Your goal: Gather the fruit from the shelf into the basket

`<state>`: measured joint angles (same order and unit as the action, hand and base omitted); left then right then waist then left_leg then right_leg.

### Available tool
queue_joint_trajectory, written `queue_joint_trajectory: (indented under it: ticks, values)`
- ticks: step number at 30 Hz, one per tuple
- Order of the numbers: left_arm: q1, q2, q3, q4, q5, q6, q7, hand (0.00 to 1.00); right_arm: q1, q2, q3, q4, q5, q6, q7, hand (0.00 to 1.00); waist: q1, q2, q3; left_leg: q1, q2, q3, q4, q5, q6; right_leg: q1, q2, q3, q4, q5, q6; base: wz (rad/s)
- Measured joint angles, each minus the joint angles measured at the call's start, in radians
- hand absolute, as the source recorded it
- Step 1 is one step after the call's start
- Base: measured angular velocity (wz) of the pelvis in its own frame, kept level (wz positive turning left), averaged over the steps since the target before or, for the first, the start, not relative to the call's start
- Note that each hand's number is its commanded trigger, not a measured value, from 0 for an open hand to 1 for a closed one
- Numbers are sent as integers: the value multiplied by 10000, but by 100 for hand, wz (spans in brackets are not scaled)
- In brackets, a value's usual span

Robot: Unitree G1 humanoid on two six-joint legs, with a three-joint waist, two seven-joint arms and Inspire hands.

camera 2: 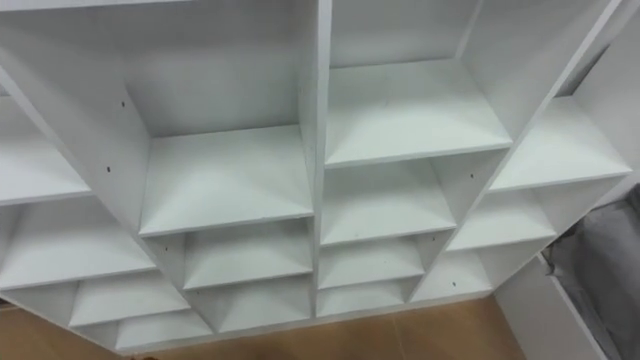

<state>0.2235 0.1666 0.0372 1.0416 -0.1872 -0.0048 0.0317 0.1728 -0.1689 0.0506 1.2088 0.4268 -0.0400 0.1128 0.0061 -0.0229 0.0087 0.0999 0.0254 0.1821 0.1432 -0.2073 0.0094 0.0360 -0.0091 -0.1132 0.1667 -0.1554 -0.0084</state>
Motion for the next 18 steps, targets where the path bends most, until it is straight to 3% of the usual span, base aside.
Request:
queue_joint_trajectory:
  ticks: [8,18]
  values:
    - [141,-15,91,11,78,62,-34,100,13,16,-143,22,-111,199,1,0,24,-61,31,157,-2,-127,14,-59,-6,346,-11,-158,-162,-22,13,4]
    - [178,-219,331,126,545,66,-14,100,-552,37,154,261,-1266,202,-91,0,225,-41,0,137,-38,-412,96,-78,2,561,-48,-396,-167,-75,34,10]
